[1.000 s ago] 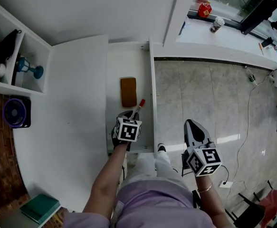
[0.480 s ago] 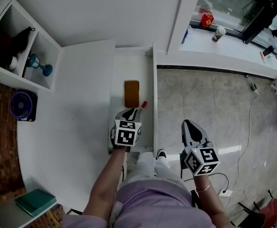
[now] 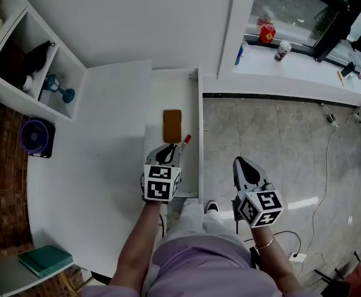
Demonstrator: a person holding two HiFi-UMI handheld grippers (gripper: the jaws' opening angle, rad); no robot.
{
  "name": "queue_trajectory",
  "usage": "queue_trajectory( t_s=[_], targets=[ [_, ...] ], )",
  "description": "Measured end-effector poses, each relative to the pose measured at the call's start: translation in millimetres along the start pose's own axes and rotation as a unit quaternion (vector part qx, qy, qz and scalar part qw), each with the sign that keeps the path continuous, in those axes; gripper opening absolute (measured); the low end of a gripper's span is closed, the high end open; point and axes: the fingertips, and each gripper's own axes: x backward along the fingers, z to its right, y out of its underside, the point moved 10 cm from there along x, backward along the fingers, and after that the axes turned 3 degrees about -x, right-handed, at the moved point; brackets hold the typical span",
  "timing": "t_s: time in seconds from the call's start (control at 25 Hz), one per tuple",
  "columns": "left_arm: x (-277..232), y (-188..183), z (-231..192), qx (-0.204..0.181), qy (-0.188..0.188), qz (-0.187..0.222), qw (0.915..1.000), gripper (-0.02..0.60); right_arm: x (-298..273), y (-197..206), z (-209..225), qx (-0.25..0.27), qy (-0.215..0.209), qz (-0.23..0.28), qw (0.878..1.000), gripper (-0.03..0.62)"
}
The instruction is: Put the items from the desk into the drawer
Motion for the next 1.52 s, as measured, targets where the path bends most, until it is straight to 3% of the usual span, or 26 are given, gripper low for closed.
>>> queue_trajectory(
  t_s=[0.88, 1.52],
  targets=[
    [84.4, -17.2, 44.6, 0.006, -0.029, 0.102, 0.9944, 0.002, 33.6, -10.9, 10.9, 0.018, -0.029, 0.026, 0.999, 0.003],
    [111.9, -12.3, 57.6, 0.011, -0.052, 0.125, 0.9907, 0.000, 47.5, -14.7, 15.6, 0.044, -0.044, 0.027, 0.998, 0.002]
  ],
)
